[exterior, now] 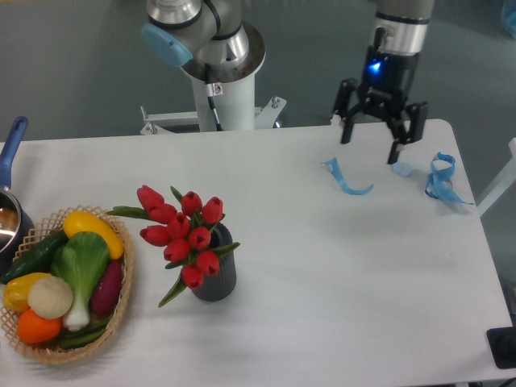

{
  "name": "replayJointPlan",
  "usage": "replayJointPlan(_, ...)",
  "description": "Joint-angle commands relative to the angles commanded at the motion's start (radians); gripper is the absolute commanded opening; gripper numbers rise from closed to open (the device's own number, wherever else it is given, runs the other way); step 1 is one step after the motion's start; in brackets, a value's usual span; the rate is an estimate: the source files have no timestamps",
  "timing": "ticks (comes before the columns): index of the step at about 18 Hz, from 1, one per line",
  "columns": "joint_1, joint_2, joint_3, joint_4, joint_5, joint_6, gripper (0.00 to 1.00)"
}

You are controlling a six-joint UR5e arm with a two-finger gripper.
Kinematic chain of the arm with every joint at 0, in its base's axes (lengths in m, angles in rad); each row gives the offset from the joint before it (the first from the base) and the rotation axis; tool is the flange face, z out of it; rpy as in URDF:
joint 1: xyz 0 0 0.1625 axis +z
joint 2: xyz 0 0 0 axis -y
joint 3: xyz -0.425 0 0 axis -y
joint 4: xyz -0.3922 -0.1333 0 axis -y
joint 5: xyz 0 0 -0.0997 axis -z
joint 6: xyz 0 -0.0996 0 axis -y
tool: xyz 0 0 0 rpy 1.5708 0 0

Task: Pick up the flowers from the vase
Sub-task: 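Move the open gripper toward the red tulip bouquet in the vase, then lower the gripper around the tulip stems above the vase rim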

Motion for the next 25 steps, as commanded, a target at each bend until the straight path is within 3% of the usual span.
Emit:
replayJointPlan(6, -0.100, -0.012, -0.017, 0.015, -0.132, -0.093, 1.00)
replayJointPlan(14, -0.256, -0.049, -0.048, 0.015, -0.158, -0.121, 1.00)
replayJointPlan(21, -0.270, -0.086, -0.052, 0.035, -0.218, -0.123, 1.00)
replayJointPlan(25, -0.270, -0.130, -0.051, 0.092, -0.229, -0.124, 1.00)
